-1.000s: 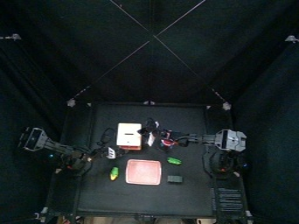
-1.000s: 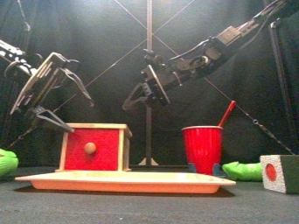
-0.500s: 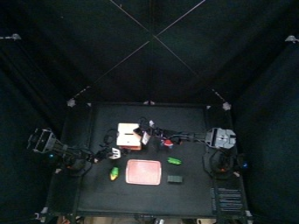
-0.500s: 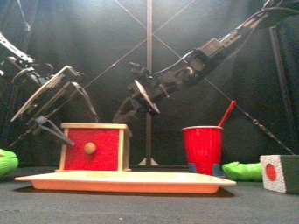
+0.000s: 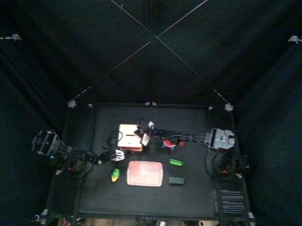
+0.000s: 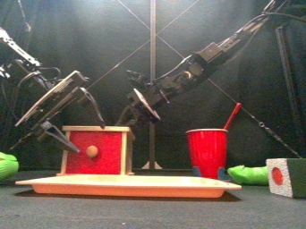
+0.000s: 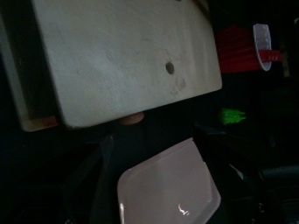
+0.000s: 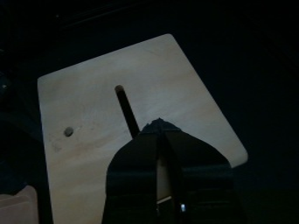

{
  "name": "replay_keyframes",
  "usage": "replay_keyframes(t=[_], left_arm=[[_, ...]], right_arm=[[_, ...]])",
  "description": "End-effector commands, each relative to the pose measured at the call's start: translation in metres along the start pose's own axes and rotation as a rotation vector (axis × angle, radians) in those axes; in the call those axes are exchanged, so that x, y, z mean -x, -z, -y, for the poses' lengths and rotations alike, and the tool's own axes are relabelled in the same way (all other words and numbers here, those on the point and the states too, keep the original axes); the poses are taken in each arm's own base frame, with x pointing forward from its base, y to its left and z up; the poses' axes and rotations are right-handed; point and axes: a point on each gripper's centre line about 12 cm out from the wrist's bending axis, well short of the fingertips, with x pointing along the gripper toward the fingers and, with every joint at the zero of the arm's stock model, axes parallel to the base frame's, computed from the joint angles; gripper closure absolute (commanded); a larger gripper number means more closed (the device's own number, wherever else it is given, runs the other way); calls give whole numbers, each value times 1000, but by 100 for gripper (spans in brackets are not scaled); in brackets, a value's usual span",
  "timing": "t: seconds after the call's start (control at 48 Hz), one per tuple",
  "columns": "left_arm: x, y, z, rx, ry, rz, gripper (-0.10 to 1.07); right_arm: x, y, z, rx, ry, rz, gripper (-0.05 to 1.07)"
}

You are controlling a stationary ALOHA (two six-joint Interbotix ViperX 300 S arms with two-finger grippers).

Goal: Grab drawer handle

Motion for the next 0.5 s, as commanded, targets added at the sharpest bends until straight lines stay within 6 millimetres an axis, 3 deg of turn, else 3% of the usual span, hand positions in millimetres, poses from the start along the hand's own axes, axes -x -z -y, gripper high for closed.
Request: replay_keyframes(t=[0.0, 0.479], left_arm=[[-3, -4, 7, 19, 8, 8, -4], [-19, -10, 2, 82, -58, -24, -3]], right_arm=[[6, -14, 2, 2, 3, 26, 101], [6, -13, -1, 3, -2, 21, 101]])
